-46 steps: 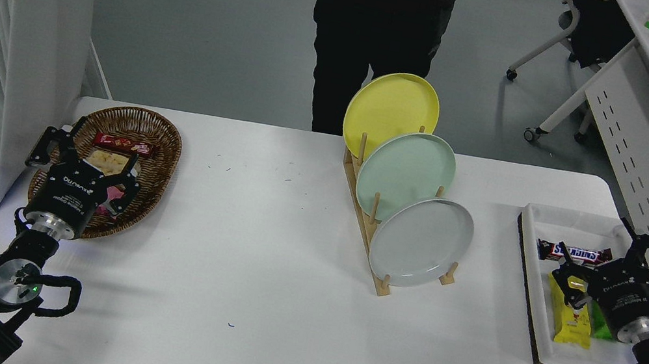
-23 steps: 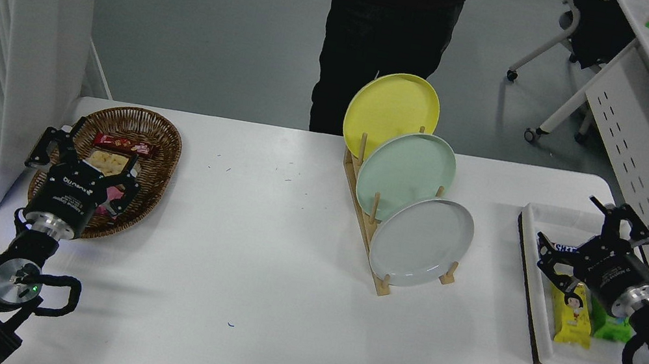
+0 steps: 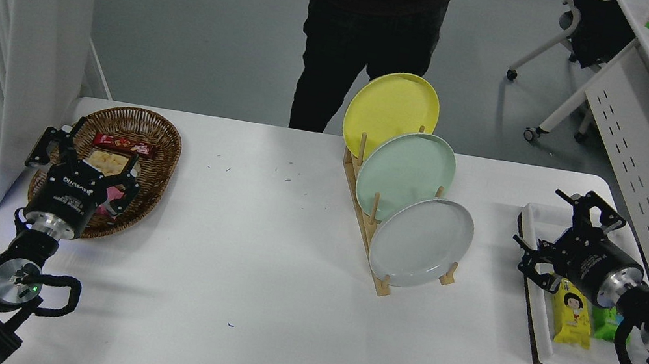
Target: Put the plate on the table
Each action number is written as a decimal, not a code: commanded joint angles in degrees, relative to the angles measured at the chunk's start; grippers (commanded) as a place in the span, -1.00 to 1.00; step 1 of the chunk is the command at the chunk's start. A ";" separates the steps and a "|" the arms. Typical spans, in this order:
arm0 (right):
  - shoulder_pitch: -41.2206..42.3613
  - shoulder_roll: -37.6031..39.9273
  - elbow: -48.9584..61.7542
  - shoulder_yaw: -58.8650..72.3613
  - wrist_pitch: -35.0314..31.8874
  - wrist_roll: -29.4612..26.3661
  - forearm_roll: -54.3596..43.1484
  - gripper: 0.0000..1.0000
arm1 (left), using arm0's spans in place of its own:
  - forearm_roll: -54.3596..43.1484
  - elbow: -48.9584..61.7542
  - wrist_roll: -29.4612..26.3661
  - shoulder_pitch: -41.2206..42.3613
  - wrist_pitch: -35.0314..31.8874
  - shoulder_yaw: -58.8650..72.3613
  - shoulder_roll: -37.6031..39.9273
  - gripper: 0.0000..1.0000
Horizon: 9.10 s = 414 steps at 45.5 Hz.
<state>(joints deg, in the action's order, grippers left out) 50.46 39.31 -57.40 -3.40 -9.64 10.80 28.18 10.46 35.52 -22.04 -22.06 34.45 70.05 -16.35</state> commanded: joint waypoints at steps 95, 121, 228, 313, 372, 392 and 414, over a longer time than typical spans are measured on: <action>28.37 -7.41 -13.18 26.69 10.87 -7.28 8.30 1.00 | 0.00 -0.01 -0.02 0.00 0.00 0.00 0.00 0.96; 27.58 -8.63 -8.00 26.08 10.70 -13.26 2.84 1.00 | 0.00 -0.01 0.06 0.00 0.00 0.00 0.00 0.96; 25.74 -13.29 -1.14 21.33 9.29 -21.52 -3.22 0.54 | 0.00 -0.01 -0.02 0.00 0.00 0.00 0.00 0.96; 26.53 -14.09 1.41 19.22 7.89 -24.86 -3.92 0.27 | 0.09 -0.01 -0.02 0.00 0.00 0.00 0.00 0.96; 25.74 -14.00 1.15 17.81 5.43 -25.13 -3.75 -0.32 | 0.09 -0.01 -0.02 0.00 0.00 0.00 0.00 0.96; 26.00 -13.65 1.15 17.81 5.51 -25.39 -3.84 -0.42 | 0.00 -0.01 -0.02 0.00 0.00 0.00 0.00 0.96; 26.35 -13.38 1.15 18.52 5.69 -25.56 -3.48 -0.53 | 0.00 -0.01 -0.02 0.00 0.00 0.00 0.00 0.96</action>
<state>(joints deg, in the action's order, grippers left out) 76.64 25.79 -56.25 14.64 -4.00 -14.71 24.54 10.48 35.49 -22.03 -22.06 34.45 70.05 -16.35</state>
